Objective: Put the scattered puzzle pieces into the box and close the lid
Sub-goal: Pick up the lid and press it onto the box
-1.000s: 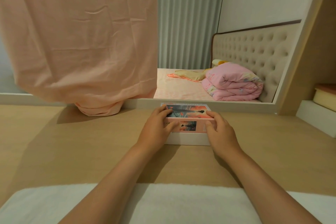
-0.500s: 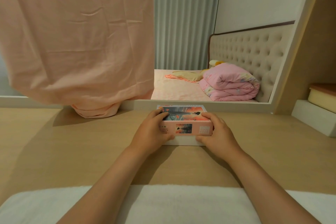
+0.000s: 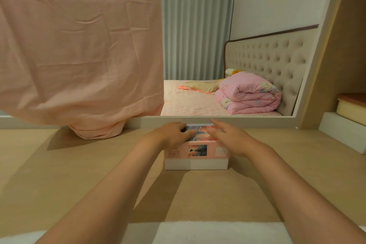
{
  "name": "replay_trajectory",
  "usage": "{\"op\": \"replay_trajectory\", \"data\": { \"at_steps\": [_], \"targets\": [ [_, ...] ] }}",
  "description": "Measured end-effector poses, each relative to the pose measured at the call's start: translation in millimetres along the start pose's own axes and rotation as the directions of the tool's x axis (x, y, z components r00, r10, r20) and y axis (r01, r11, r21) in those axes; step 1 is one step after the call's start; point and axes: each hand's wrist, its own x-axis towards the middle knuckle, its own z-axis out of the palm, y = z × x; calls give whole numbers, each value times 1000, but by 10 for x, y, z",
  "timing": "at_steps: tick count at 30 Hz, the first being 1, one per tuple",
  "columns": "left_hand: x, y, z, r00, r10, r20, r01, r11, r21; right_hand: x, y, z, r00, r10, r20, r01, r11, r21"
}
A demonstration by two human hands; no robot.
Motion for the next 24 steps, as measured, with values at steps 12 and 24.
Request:
{"op": "replay_trajectory", "data": {
  "at_steps": [12, 24],
  "targets": [
    [45, -140, 257, 1000, 15, -4, -15, 994, 110, -32, 215, 232, 997, -59, 51, 71, 954, -290],
    [-159, -197, 438, 970, 136, -203, -119, 989, 93, -162, 372, 318, 998, -37, 45, 37, 999, -1]
  ]
}}
